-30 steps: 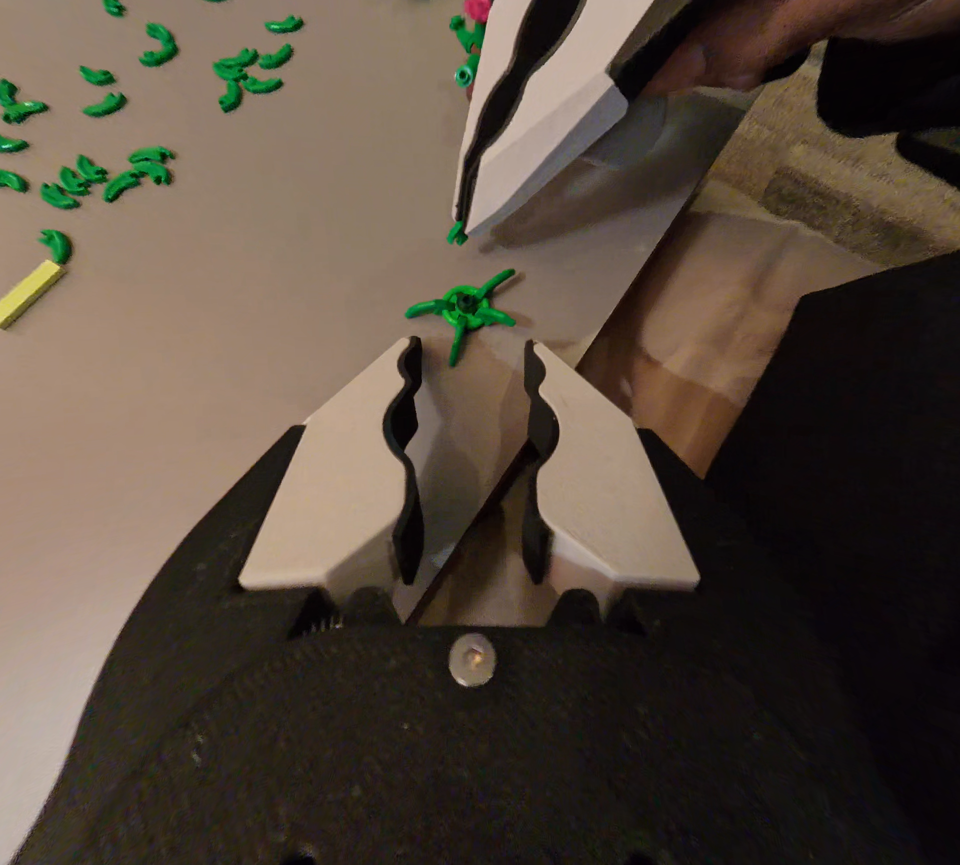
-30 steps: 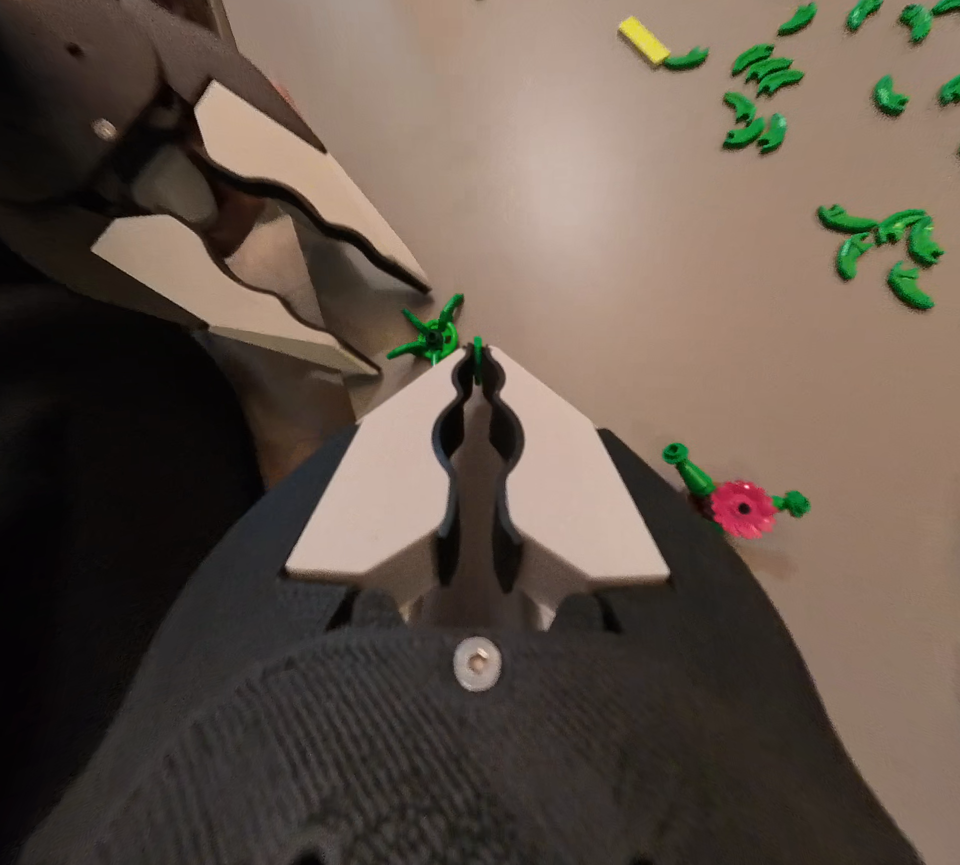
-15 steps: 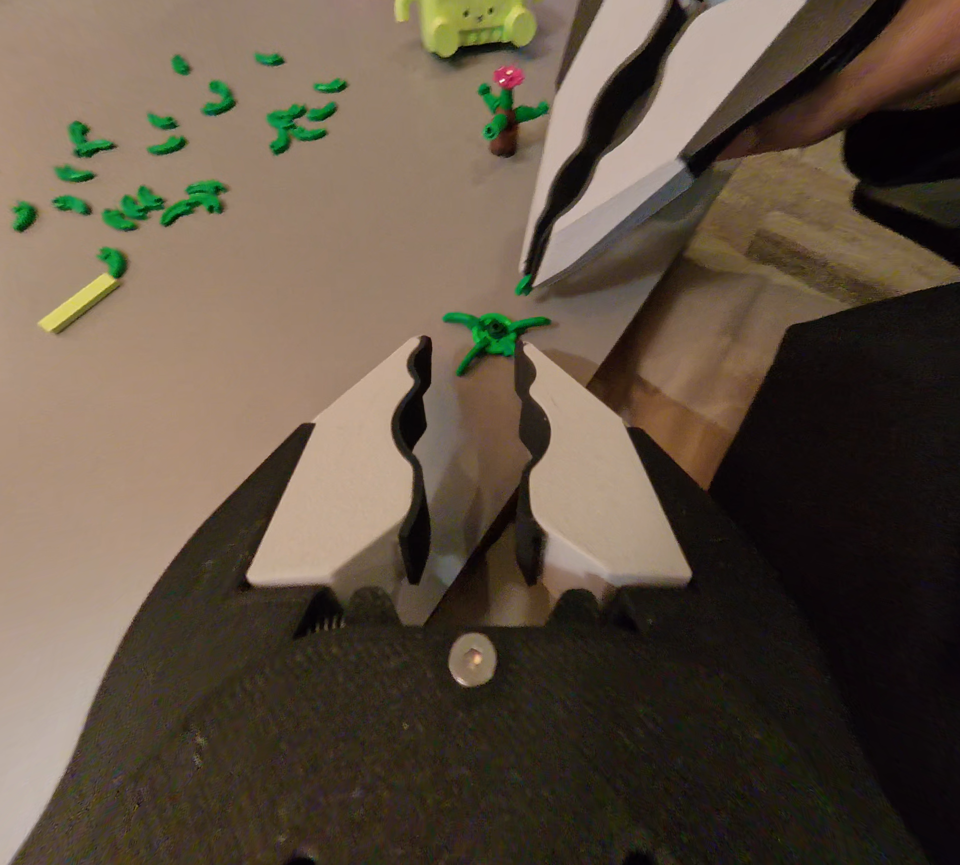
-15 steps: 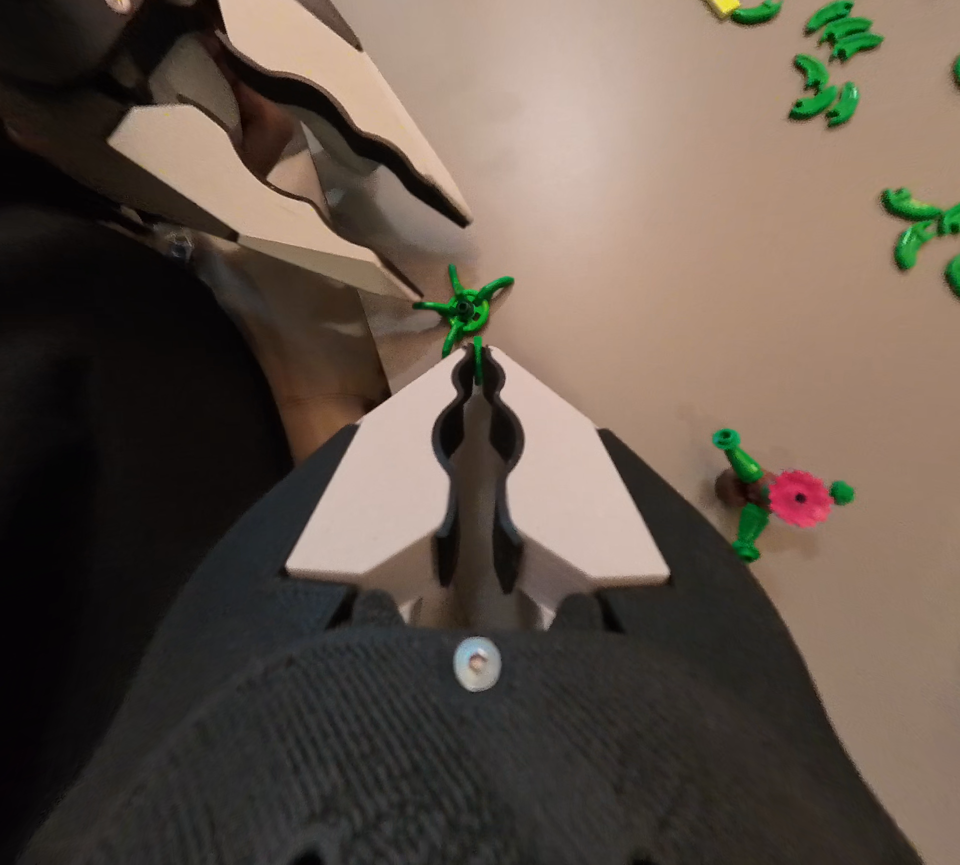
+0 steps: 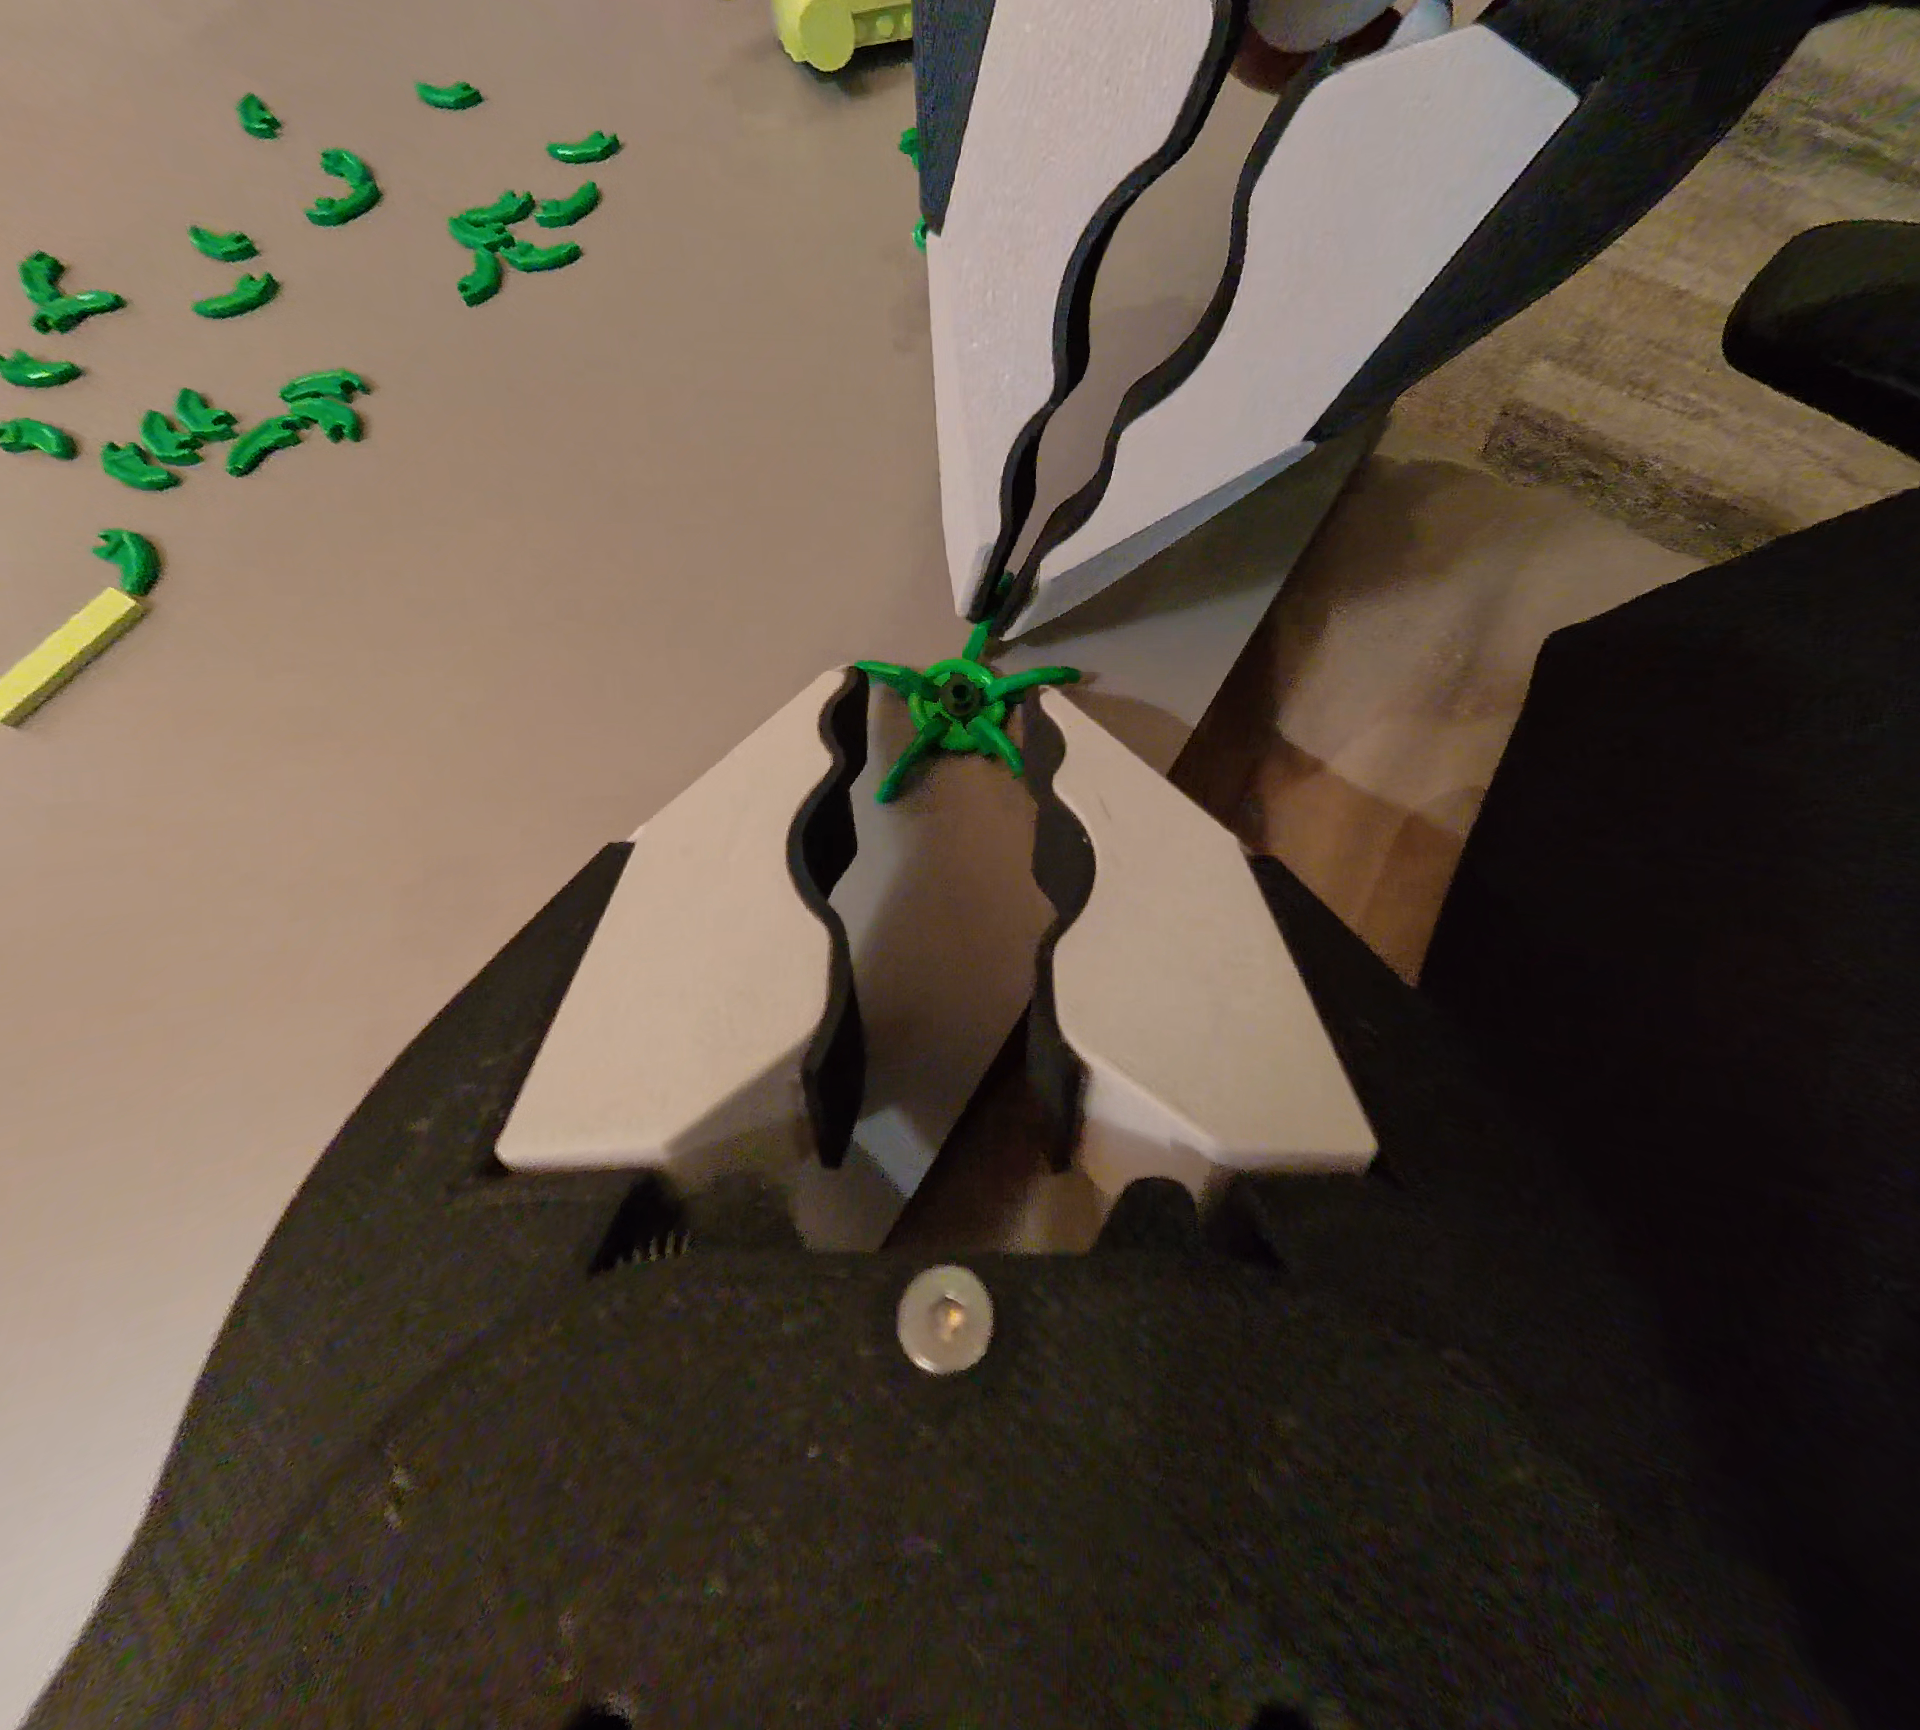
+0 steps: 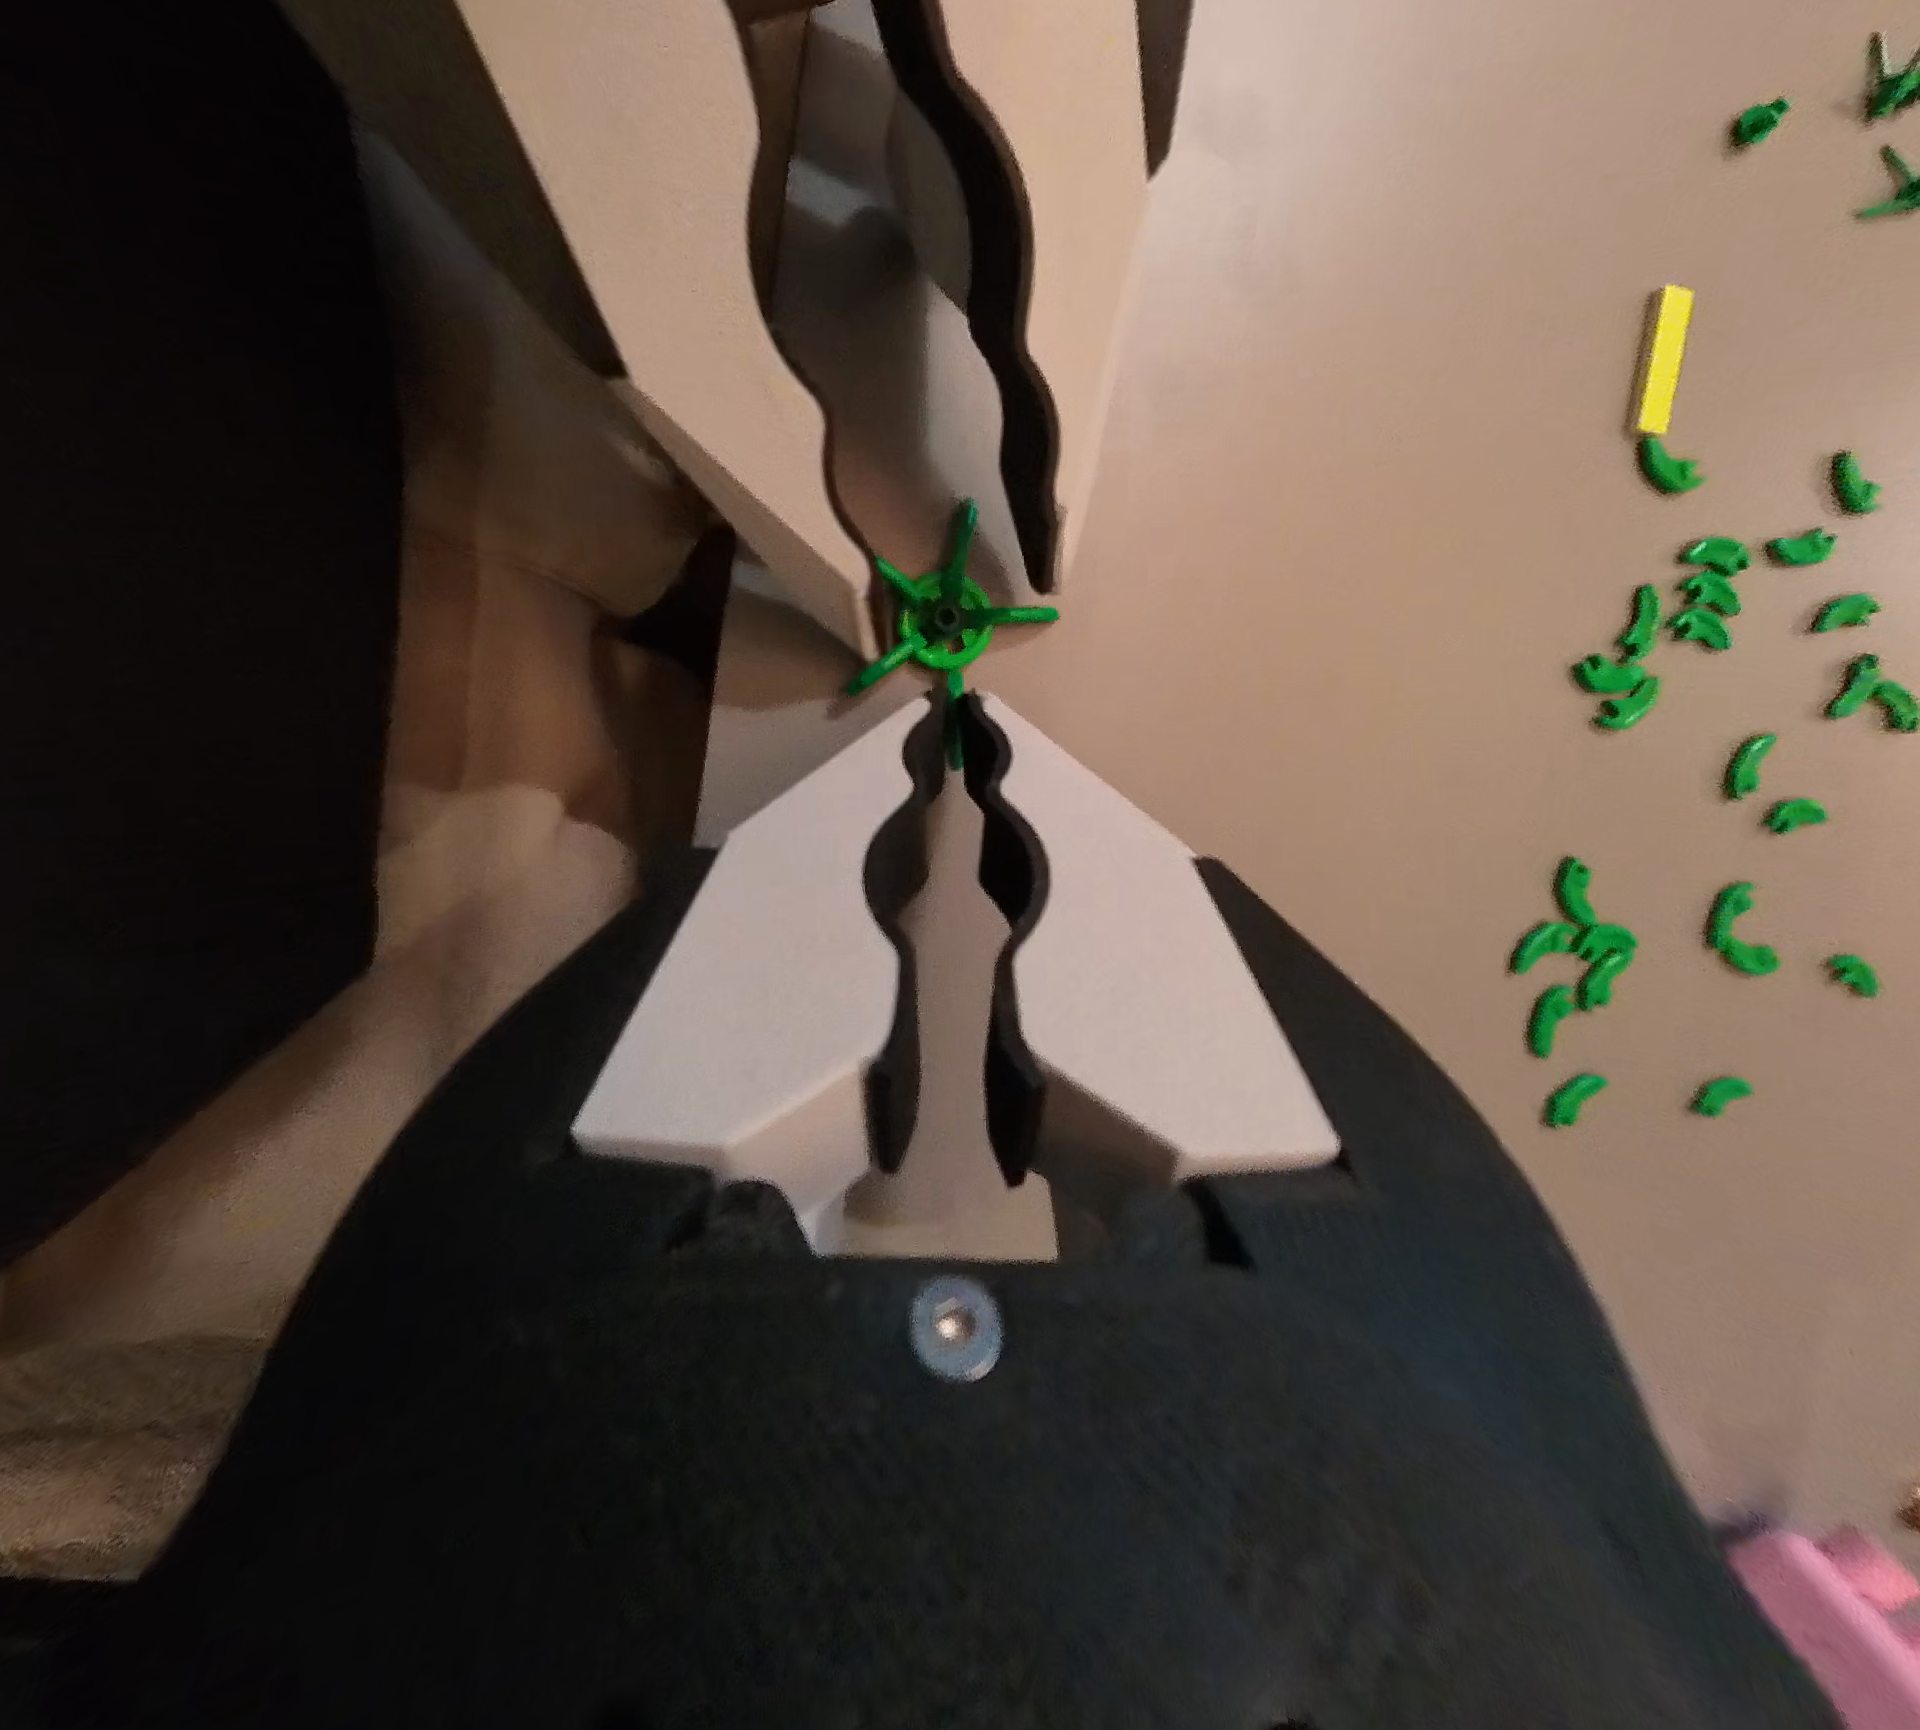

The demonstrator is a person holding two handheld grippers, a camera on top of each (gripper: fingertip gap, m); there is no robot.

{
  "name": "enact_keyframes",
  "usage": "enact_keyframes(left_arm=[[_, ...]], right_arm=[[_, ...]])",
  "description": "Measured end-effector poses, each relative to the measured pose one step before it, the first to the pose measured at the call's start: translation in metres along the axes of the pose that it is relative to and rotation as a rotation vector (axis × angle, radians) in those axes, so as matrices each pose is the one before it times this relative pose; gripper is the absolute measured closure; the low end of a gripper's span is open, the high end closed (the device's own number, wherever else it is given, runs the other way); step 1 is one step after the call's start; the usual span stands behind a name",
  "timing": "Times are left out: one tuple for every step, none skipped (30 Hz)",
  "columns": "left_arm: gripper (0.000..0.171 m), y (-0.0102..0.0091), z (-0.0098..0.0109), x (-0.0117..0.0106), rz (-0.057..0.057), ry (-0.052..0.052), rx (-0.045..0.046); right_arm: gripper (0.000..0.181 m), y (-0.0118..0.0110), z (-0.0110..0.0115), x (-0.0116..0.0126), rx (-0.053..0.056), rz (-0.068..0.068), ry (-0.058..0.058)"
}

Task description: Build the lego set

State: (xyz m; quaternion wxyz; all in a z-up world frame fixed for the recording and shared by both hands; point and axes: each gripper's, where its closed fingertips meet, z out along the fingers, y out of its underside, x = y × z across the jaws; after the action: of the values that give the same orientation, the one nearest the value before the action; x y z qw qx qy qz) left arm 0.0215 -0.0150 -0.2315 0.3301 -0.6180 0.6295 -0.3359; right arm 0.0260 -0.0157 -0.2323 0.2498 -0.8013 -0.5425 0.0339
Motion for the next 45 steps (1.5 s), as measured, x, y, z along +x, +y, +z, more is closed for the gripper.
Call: enact_keyframes(left_arm=[[0.148,0.00036,-0.00079,-0.00109,0.0016,-0.0036,0.00185],[0.152,0.00044,-0.00089,-0.00103,-0.0003,-0.0012,0.00169],[0.154,0.00002,-0.00089,-0.00072,-0.0051,0.0015,0.00490],[0.156,-0.00023,-0.00067,-0.00054,-0.0086,0.0032,0.00581],[0.156,-0.00029,-0.00043,-0.00007,-0.0084,0.0052,0.00454],[0.156,-0.00020,-0.00026,0.00006,-0.0052,0.0056,0.00226],[0.156,-0.00024,-0.00017,0.00007,-0.0031,0.0039,0.00216],[0.156,-0.00018,-0.00010,0.00007,-0.0009,0.0022,0.00239],[0.157,0.00000,-0.00006,-0.00002,0.0005,0.0008,0.00034],[0.157,0.00011,0.00000,-0.00013,0.0017,-0.0008,-0.00118],[0.157,0.00012,0.00007,-0.00006,0.0024,-0.0021,-0.00159],[0.158,0.00032,0.00024,-0.00034,0.0035,-0.0042,-0.00356],[0.160,0.00053,0.00036,-0.00066,0.0077,-0.0079,-0.00663],[0.162,0.00089,0.00048,-0.00100,0.0121,-0.0123,-0.01033],[0.164,0.00096,0.00030,-0.00006,0.0153,-0.0076,-0.01032],[0.165,0.00049,0.00013,0.00015,0.0108,-0.0056,-0.00426],[0.165,0.00011,-0.00004,0.00008,0.0051,-0.0034,-0.00003],[0.165,-0.00011,-0.00011,-0.00001,0.0013,-0.0009,0.00196],[0.165,0.00001,0.00001,-0.00010,-0.0021,0.0018,0.00008],[0.165,-0.00001,-0.00006,-0.00007,-0.0055,0.0039,-0.00166],[0.165,0.00000,0.00003,-0.00020,-0.0076,0.0026,-0.00115],[0.165,-0.00015,0.00001,-0.00032,-0.0083,0.0021,-0.00069],[0.166,-0.00008,-0.00005,-0.00041,-0.0064,0.0017,0.00009],[0.166,-0.00004,-0.00002,-0.00029,-0.0069,0.0023,-0.00063],[0.166,0.00005,0.00003,-0.00023,-0.0079,0.0037,-0.00217],[0.167,-0.00005,-0.00004,-0.00034,-0.0095,0.0042,-0.00073],[0.167,-0.00011,-0.00019,-0.00037,-0.0088,0.0051,0.00079],[0.167,-0.00009,-0.00009,-0.00025,-0.0072,0.0025,0.00128],[0.168,-0.00011,-0.00007,-0.00015,-0.0043,0.0018,0.00002],[0.167,0.00014,0.00003,0.00001,-0.0011,0.0002,-0.00183],[0.168,-0.00028,-0.00008,-0.00031,-0.0018,-0.0024,0.00364],[0.168,0.00004,-0.00004,-0.00014,-0.0026,-0.0002,0.00104],[0.168,0.00001,-0.00002,-0.00019,-0.0028,0.0001,-0.00019],[0.168,-0.00005,-0.00005,-0.00020,-0.0047,0.0005,0.00057],[0.168,-0.00003,-0.00012,-0.00014,-0.0037,0.0015,0.00082],[0.168,-0.00001,-0.00001,-0.00023,-0.0026,-0.0001,-0.00010],[0.168,-0.00004,-0.00015,-0.00007,-0.0026,-0.0004,0.00144],[0.168,-0.00017,-0.00010,-0.00024,-0.0036,-0.0006,0.00228],[0.168,-0.00004,0.00001,-0.00017,-0.0022,-0.0001,0.00016],[0.168,-0.00005,0.00001,-0.00012,-0.0019,0.0003,0.00020],[0.168,-0.00002,-0.00012,-0.00012,-0.0027,0.0007,0.00078],[0.168,0.00000,-0.00001,0.00002,-0.0017,0.0007,-0.00010],[0.168,-0.00003,0.00000,-0.00007,-0.0011,0.0004,0.00009],[0.168,-0.00007,-0.00008,-0.00008,-0.0003,-0.0007,0.00128],[0.168,-0.00001,0.00004,-0.00015,-0.0013,-0.0009,0.00103]], right_arm=[[0.180,-0.00083,-0.00012,0.00074,-0.0081,-0.0194,0.0006],[0.180,-0.00206,-0.00069,0.00010,0.0009,-0.0107,-0.0050],[0.180,-0.00233,-0.00083,-0.00016,0.0026,-0.0008,-0.0106],[0.180,-0.00212,-0.00077,-0.00017,0.0022,0.0030,-0.0104],[0.180,-0.00173,-0.00061,0.00010,0.0006,0.0009,-0.0066],[0.180,-0.00073,-0.00019,0.00109,-0.0033,-0.0023,0.0021],[0.180,0.00016,0.00029,0.00170,-0.0069,-0.0034,0.0055],[0.180,0.00120,0.00105,0.00060,-0.0113,-0.0010,-0.0024],[0.180,0.00082,0.00120,0.00042,-0.0075,0.0016,-0.0046],[0.180,0.00033,0.00107,0.00034,-0.0022,0.0026,-0.0034],[0.180,0.00041,0.00104,-0.00004,-0.0039,0.0041,-0.0064],[0.180,0.00015,0.00090,0.00005,-0.0037,0.0041,-0.0049],[0.180,-0.00005,0.00061,0.00106,-0.0026,0.0028,0.0032],[0.180,0.00024,0.00048,0.00121,-0.0049,0.0026,0.0035],[0.180,-0.00023,0.00037,0.00028,-0.0023,0.0040,-0.0021],[0.180,-0.00041,-0.00004,0.00025,0.0001,0.0048,-0.0037],[0.180,0.00007,0.00010,0.00039,-0.0025,0.0062,-0.0038],[0.180,0.00029,0.00018,0.00002,-0.0051,0.0077,-0.0055],[0.180,0.00022,0.00016,0.00003,-0.0057,0.0069,-0.0047],[0.180,0.00011,0.00013,0.00007,-0.0072,0.0053,-0.0034],[0.180,0.00002,0.00014,0.00009,-0.0090,0.0065,-0.0030],[0.180,-0.00015,0.00008,0.00011,-0.0108,0.0080,-0.0032],[0.180,-0.00006,0.00012,0.00007,-0.0115,0.0081,-0.0039],[0.180,0.00011,0.00005,0.00015,-0.0119,0.0080,-0.0045],[0.181,-0.00002,0.00017,0.00001,-0.0117,0.0078,-0.0059],[0.181,0.00001,0.00008,0.00023,-0.0114,0.0081,-0.0070],[0.181,0.00005,0.00027,0.00024,-0.0113,0.0084,-0.0082],[0.181,-0.00014,0.00034,0.00021,-0.0104,0.0094,-0.0101],[0.181,0.00004,0.00047,0.00019,-0.0102,0.0106,-0.0117],[0.181,-0.00017,0.00061,0.00026,-0.0100,0.0122,-0.0129],[0.181,-0.00008,0.00037,0.00015,-0.0112,0.0132,-0.0132],[0.181,-0.00009,0.00030,0.00015,-0.0112,0.0129,-0.0126],[0.181,0.00002,0.00020,0.00009,-0.0114,0.0146,-0.0135],[0.181,-0.00009,0.00014,0.00007,-0.0090,0.0149,-0.0123],[0.181,0.00019,0.00027,0.00006,-0.0075,0.0141,-0.0122],[0.181,0.00038,0.00034,0.00002,-0.0058,0.0128,-0.0118],[0.181,0.00052,0.00060,0.00005,-0.0055,0.0110,-0.0107],[0.181,0.00037,0.00079,0.00003,-0.0037,0.0101,-0.0102],[0.181,0.00040,0.00030,-0.00002,-0.0027,0.0072,-0.0099],[0.181,0.00050,0.00032,0.00008,-0.0044,0.0044,-0.0083],[0.181,0.00014,0.00018,-0.00003,-0.0055,0.0039,-0.0054],[0.181,-0.00007,0.00008,0.00001,-0.0073,0.0031,-0.0026],[0.181,0.00001,-0.00001,0.00002,-0.0093,0.0019,-0.0012],[0.181,-0.00010,0.00013,0.00005,-0.0082,0.0025,-0.0018],[0.181,-0.00005,0.00002,-0.00004,-0.0047,0.0042,-0.0041]])
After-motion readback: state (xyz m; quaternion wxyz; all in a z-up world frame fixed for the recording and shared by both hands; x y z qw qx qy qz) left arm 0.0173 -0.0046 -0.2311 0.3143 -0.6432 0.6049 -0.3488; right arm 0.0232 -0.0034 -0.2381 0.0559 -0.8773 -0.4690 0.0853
